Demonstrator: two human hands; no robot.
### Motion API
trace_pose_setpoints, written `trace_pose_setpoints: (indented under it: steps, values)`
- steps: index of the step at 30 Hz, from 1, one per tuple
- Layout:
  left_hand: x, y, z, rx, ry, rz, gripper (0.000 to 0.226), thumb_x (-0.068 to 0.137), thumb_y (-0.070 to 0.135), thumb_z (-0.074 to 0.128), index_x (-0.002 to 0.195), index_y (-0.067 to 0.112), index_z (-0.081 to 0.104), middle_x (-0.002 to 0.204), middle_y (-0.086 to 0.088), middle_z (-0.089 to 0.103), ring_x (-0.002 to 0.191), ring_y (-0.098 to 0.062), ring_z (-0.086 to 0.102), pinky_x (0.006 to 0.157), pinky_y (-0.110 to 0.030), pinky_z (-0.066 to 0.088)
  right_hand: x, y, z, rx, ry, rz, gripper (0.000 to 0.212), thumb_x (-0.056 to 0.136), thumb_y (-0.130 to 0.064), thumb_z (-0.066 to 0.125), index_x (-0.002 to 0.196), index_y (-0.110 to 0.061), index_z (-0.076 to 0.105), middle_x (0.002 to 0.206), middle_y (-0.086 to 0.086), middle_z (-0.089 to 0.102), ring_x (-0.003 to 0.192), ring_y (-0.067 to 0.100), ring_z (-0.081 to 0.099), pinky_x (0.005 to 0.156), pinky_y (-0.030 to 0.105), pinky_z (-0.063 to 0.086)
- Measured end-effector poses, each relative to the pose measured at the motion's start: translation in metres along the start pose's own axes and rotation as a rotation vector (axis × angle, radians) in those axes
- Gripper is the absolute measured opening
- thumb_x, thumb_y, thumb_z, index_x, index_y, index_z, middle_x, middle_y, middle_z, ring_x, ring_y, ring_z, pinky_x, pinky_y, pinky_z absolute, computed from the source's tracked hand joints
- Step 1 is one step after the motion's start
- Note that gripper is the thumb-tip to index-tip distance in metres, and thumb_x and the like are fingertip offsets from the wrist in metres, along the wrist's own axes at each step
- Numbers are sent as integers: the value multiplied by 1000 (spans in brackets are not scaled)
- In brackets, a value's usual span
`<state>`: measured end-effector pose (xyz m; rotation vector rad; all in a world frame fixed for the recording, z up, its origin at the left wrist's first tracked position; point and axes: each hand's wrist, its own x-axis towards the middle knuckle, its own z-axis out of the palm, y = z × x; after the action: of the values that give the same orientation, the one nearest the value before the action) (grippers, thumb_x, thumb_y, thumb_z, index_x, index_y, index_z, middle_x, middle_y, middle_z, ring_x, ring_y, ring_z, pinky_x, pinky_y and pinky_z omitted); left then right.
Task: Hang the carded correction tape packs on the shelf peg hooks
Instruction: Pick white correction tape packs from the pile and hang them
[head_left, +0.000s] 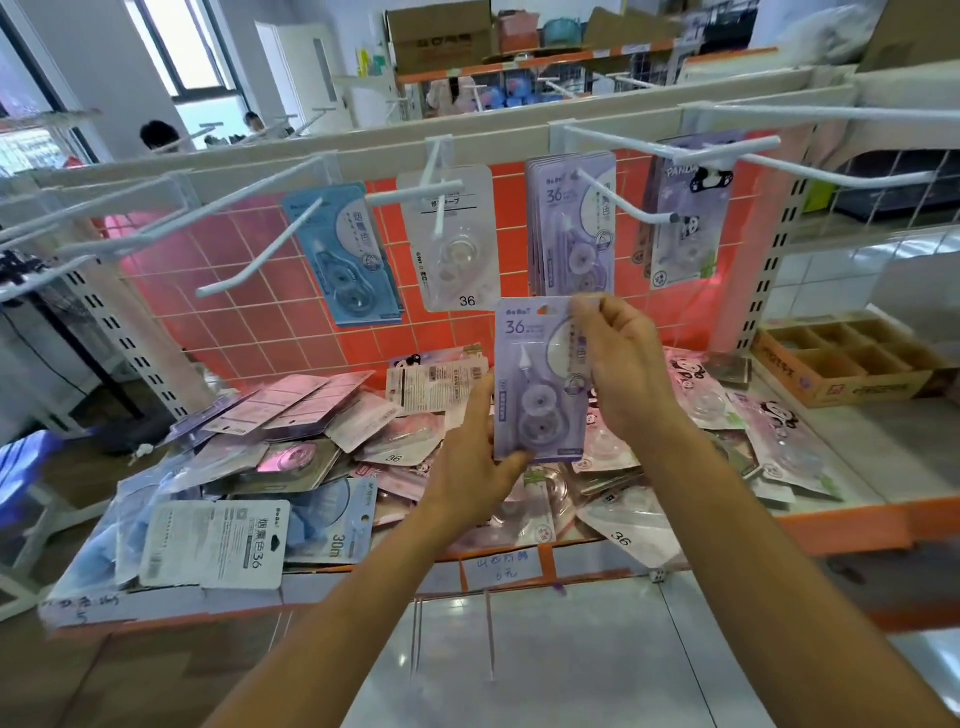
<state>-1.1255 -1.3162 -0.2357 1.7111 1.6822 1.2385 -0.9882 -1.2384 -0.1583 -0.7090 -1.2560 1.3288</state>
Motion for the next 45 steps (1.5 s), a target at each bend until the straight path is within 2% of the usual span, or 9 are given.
trace_pose_setpoints:
  steps: [6, 13, 18, 24, 29, 35, 39, 43, 45]
  values:
    - [7, 27, 11, 13, 61, 106, 76, 83, 12, 69, 142, 29, 26, 85, 7, 66, 74, -18, 67, 66, -42, 57, -4, -37, -11, 31, 24, -167, 11, 95, -13, 55, 87, -14, 63, 74, -4, 72, 70, 12, 68, 66, 29, 56]
    - [11, 52, 26, -52, 93, 236, 79, 81, 5, 72, 145, 21, 27, 113, -6, 67, 91, -15, 70, 74, -33, 60, -15, -63, -31, 37, -13, -268, 14, 88, -3, 62, 93, -15, 62, 77, -2, 73, 80, 16, 69, 77, 39, 58]
    - [12, 66, 32, -77, 112, 288, 78, 81, 2, 71, 135, 39, 27, 108, -3, 66, 83, -7, 67, 69, -19, 56, -19, -73, -38, 70, -10, -346, 17, 83, -3, 65, 96, -13, 62, 82, -2, 70, 83, 16, 68, 73, 35, 57]
    - [18, 75, 36, -53, 142, 330, 80, 82, 7, 71, 139, 36, 22, 103, -2, 67, 76, -12, 67, 65, -34, 59, -18, -83, -43, 91, 21, -425, 17, 82, -4, 66, 95, -14, 61, 85, 3, 65, 83, 22, 63, 74, 36, 56]
    - [20, 80, 38, -89, 146, 332, 79, 81, 3, 71, 138, 33, 25, 105, -5, 66, 79, -10, 67, 66, -29, 59, -10, -84, -44, 79, 33, -428, 17, 85, 0, 63, 96, -14, 62, 80, -7, 69, 79, 10, 65, 71, 27, 55]
    - [27, 71, 40, -48, 148, 295, 79, 81, 4, 71, 141, 28, 25, 106, -6, 67, 81, -17, 68, 66, -35, 58, 2, -76, -42, -10, 57, -400, 14, 86, -7, 64, 95, -17, 62, 78, -8, 68, 78, 12, 64, 73, 33, 56]
    - [38, 65, 38, 33, 143, 260, 79, 82, 8, 71, 144, 16, 24, 100, -7, 69, 75, -19, 67, 63, -38, 57, 25, -61, -36, -70, 110, -351, 14, 84, -16, 68, 97, -18, 63, 83, 17, 64, 79, 23, 60, 76, 49, 54]
    - [64, 60, 34, 256, 201, 217, 81, 82, 19, 70, 147, 15, 21, 89, -7, 70, 67, -28, 66, 58, -45, 54, 64, -50, -28, -170, 195, -309, 11, 85, -18, 70, 90, -14, 61, 64, -17, 57, 60, 0, 53, 61, 25, 46]
    - [80, 58, 30, 392, 237, 195, 81, 82, 23, 71, 146, 12, 22, 90, -8, 70, 70, -29, 67, 61, -45, 53, 88, -45, -24, -277, 249, -311, 16, 83, -27, 70, 86, -15, 61, 60, -19, 50, 59, 0, 50, 62, 25, 44]
